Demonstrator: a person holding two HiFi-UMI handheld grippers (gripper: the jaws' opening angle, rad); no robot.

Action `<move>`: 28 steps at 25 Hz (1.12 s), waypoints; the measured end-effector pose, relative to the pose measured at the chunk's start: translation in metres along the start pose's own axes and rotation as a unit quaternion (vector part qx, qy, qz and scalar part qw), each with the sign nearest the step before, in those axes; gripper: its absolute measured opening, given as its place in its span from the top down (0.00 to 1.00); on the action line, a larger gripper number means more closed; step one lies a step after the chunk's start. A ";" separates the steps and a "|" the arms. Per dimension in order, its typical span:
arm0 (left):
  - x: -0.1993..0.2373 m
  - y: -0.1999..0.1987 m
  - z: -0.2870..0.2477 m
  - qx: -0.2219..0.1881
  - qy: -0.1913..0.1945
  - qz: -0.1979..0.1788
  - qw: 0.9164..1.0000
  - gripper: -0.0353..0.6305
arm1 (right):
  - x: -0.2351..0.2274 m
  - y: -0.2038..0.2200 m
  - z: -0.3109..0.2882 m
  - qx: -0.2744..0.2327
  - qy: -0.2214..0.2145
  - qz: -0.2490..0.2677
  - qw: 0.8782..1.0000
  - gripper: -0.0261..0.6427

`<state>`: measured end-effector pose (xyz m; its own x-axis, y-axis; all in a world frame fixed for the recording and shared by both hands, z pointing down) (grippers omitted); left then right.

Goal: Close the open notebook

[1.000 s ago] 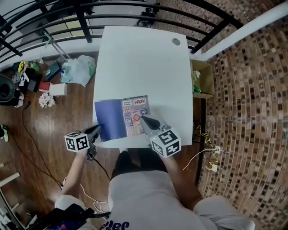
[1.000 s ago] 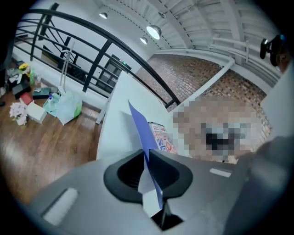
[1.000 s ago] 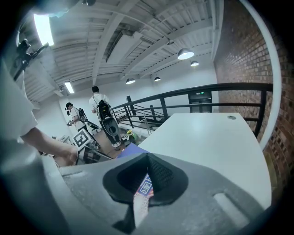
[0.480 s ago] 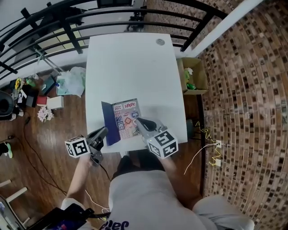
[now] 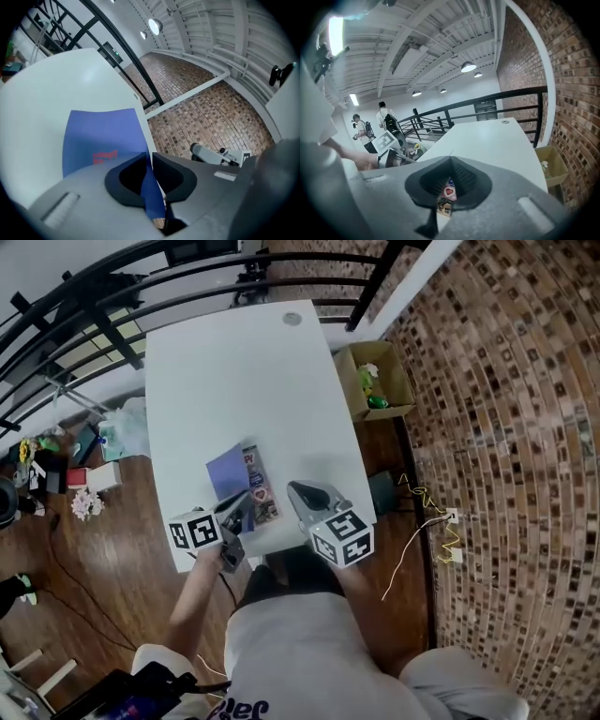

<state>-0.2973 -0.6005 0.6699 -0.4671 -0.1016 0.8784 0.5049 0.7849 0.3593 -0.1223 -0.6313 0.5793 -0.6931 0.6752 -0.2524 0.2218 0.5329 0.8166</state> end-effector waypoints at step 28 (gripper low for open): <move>-0.050 0.017 0.011 -0.043 -0.070 -0.134 0.988 0.93 | 0.061 0.025 0.088 -0.061 0.066 0.020 0.996 0.97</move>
<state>-0.2733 -0.5750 0.6289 -0.6844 -0.2085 0.6987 0.4066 0.6863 0.6031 -0.0993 -0.5317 0.5390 -0.7715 0.6174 -0.1535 0.1726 0.4353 0.8836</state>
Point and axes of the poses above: the fingertips, and each gripper's own axes: z backward along the fingers, x to its left, y out of its underside, the point moved 7 cm from there along z, backward along the fingers, and after that the axes turned 2 degrees about y, right-handed, at the moved point
